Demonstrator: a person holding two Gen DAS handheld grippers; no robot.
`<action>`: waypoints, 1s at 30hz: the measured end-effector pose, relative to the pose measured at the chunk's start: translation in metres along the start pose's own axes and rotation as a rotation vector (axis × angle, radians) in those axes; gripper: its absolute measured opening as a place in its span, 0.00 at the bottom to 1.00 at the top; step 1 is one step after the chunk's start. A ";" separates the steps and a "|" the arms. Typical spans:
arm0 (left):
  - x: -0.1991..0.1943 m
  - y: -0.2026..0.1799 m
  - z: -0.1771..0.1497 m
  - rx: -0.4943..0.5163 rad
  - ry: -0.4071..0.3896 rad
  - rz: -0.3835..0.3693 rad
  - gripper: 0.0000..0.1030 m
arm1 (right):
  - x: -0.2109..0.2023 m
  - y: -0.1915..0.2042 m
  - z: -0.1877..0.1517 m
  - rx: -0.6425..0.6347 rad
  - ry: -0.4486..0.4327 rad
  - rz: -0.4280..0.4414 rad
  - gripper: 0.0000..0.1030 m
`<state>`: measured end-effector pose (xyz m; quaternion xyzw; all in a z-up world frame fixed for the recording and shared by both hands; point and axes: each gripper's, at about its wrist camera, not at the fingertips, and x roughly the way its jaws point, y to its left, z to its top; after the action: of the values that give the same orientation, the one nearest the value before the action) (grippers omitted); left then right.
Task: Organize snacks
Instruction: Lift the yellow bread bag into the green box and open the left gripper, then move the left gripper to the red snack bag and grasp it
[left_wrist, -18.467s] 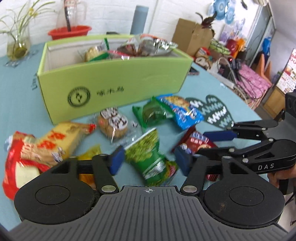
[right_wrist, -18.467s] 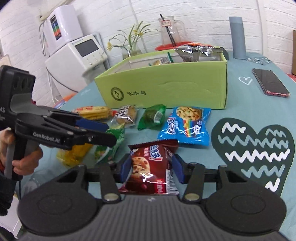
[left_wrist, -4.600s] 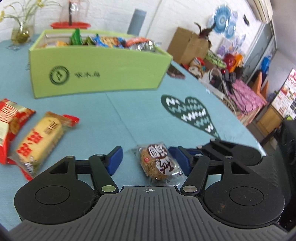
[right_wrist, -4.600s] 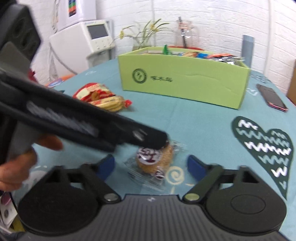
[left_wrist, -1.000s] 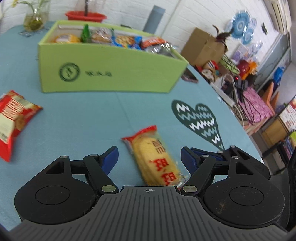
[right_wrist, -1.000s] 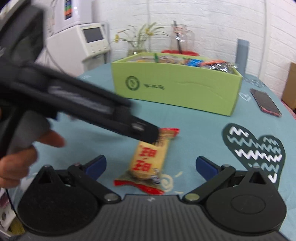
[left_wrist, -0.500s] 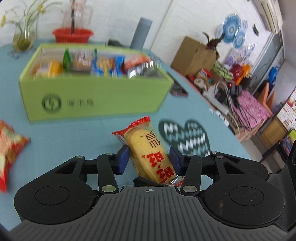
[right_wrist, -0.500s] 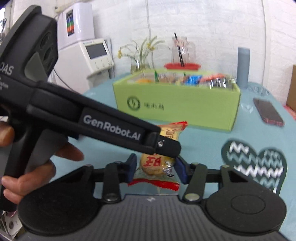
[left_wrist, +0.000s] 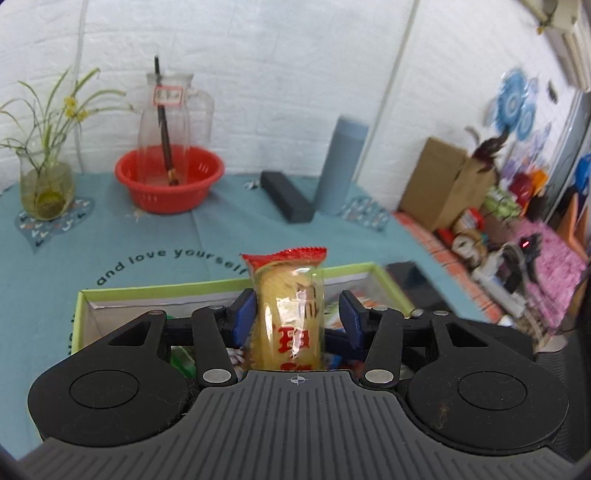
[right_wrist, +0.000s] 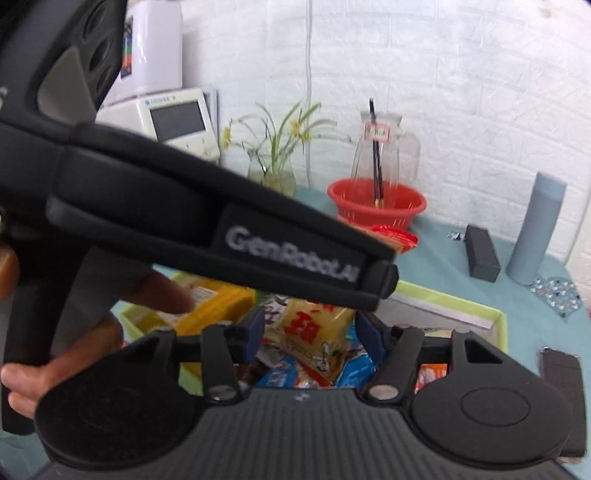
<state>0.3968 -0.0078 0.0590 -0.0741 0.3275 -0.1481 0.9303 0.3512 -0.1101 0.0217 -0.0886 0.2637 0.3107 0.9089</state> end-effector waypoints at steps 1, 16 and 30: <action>0.009 0.003 -0.003 0.004 0.019 0.005 0.27 | 0.005 -0.002 -0.001 0.005 0.005 0.006 0.70; -0.068 -0.028 -0.030 0.112 -0.184 0.073 0.65 | -0.074 0.010 -0.025 0.065 -0.143 -0.053 0.91; -0.148 -0.033 -0.084 0.099 -0.186 0.066 0.72 | -0.117 0.082 -0.089 0.106 -0.078 -0.059 0.91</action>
<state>0.2265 0.0053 0.0880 -0.0306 0.2345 -0.1257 0.9635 0.1848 -0.1348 0.0089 -0.0356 0.2414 0.2727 0.9307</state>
